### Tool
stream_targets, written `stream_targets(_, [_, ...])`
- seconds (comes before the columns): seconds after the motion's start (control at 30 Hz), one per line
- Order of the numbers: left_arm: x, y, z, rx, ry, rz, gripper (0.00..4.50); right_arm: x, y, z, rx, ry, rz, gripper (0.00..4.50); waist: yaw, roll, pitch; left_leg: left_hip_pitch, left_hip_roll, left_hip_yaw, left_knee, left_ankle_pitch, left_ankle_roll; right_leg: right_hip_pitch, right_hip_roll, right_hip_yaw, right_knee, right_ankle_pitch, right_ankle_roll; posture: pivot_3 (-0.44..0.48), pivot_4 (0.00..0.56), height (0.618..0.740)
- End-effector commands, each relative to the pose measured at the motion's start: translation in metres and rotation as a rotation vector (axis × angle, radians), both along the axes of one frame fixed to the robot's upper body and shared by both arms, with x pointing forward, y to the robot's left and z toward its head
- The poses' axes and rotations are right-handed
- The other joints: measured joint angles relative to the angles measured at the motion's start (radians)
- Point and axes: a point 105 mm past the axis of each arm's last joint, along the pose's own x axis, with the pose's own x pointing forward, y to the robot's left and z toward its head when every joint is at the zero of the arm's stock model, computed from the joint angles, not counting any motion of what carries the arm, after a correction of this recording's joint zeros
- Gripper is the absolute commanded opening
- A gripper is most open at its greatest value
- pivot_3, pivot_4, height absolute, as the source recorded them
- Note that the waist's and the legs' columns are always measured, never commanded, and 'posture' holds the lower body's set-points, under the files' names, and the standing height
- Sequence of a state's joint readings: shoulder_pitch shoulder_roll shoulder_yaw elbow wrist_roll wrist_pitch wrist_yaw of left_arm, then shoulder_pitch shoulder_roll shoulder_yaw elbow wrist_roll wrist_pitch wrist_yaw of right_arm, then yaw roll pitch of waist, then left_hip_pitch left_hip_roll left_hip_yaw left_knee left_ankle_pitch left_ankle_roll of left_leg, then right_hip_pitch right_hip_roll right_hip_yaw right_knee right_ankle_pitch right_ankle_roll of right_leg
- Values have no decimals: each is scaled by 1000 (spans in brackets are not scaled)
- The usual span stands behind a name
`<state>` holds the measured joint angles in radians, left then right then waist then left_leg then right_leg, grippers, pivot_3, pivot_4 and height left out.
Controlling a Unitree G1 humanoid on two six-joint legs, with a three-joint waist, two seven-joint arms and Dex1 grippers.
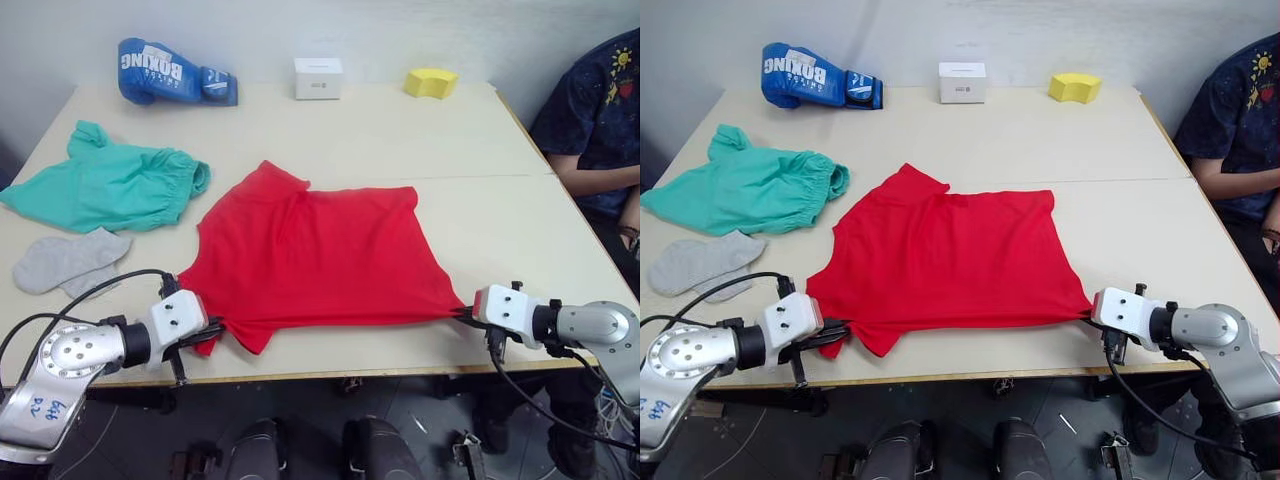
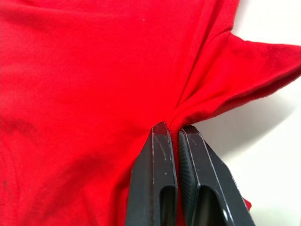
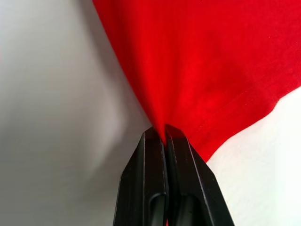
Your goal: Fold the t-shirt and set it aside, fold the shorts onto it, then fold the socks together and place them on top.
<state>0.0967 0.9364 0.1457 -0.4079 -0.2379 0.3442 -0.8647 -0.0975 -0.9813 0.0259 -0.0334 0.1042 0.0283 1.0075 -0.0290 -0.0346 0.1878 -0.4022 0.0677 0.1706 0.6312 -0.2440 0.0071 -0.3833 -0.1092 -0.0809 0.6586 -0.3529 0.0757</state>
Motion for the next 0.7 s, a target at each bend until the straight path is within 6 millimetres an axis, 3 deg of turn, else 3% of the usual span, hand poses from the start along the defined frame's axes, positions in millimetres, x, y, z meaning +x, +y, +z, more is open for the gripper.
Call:
stream_targets(0.03, [1, 7, 8, 44, 47, -25, 0, -4, -6, -4, 39, 109, -35, 7, 0, 0, 0, 0, 0, 0, 0, 0, 0, 0, 0, 0, 0, 0, 0, 0, 150, 740])
stream_targets(0.43, [14, 7, 24, -13, 194, -153, 0, -12, 18, 11, 239, 339, 28, 7, 0, 1, 1, -1, 0, 1, 0, 1, 1, -2, 0, 0, 0, 0, 0, 0, 150, 740])
stream_targets(0.7, [29, 9, 32, -66, 394, -192, 0, -1, 21, 24, 322, 475, 24, 7, 0, 2, 1, -5, -1, 4, 0, 1, 2, -8, 1, 1, 3, 0, 0, 0, 150, 740])
